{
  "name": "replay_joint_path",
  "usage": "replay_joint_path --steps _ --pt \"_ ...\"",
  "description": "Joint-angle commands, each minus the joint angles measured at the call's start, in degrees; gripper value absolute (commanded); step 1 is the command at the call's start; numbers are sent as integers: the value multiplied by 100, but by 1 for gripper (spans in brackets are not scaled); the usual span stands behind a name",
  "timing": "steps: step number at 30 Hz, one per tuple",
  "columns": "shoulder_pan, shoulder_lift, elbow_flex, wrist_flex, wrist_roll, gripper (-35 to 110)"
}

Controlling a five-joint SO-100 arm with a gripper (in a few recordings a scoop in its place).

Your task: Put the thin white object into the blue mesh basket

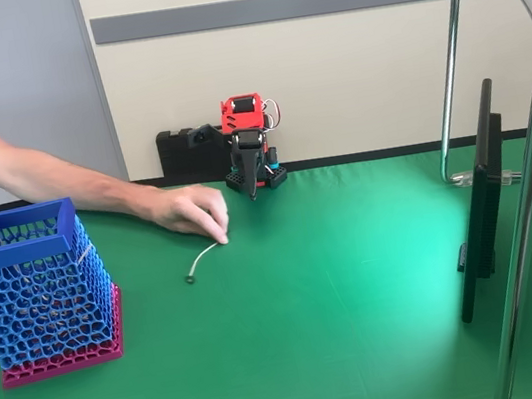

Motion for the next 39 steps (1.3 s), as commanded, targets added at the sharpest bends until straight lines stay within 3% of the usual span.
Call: replay_joint_path --steps 1,39 --pt "35 44 44 9 114 1" --pt "70 44 44 26 193 1"
